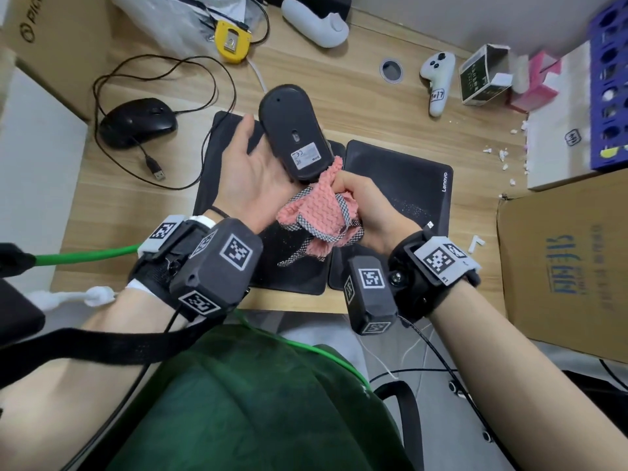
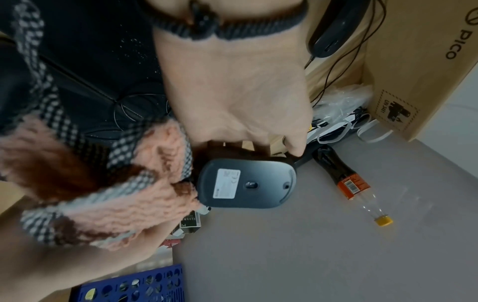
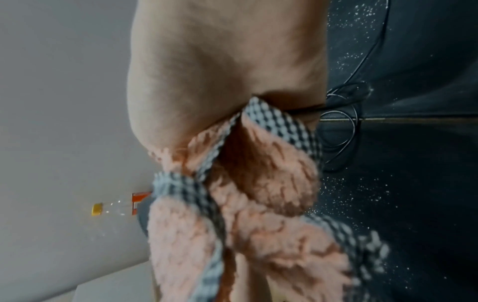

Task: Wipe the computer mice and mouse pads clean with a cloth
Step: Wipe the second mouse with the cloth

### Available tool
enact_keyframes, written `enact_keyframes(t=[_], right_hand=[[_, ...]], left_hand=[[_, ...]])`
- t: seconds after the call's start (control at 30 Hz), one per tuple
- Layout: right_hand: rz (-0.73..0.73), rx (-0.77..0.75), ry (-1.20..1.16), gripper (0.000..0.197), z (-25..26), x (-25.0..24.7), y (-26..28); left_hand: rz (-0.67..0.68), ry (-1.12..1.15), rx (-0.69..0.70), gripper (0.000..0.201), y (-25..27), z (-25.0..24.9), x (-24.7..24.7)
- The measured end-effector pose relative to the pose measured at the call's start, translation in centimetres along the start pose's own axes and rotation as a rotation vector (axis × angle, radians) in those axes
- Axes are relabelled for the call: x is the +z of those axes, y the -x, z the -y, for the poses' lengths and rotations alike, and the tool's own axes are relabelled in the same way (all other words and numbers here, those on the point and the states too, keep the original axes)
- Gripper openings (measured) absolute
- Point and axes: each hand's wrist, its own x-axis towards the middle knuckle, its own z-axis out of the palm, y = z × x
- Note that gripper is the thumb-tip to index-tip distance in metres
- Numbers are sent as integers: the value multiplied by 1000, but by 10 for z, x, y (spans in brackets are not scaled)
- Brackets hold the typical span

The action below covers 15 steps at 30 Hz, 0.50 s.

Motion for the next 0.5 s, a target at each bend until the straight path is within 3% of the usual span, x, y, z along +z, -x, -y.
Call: enact_keyframes(t=[0.07, 0.17, 0.27, 0.33, 0.4, 0.5], right_hand=[[-11, -2, 43, 4, 0, 2, 0], [-82, -37, 164, 9, 0, 1, -3], [-294, -240, 612, 23, 0, 2, -8], [-371, -323, 776, 23, 1, 3, -7], [-335, -278, 705, 22, 1, 1, -4], [-166, -96, 266, 8, -2, -6, -1]], left_hand=[[13, -23, 7, 54, 1, 0, 3], [-47, -67, -9, 44, -3, 0, 3], [-273, -256, 23, 49, -10, 6, -2], [-306, -301, 22, 51, -10, 11, -5], [-272, -303, 31, 47, -6, 15, -5], [-158, -308, 49, 51, 0, 19, -7]])
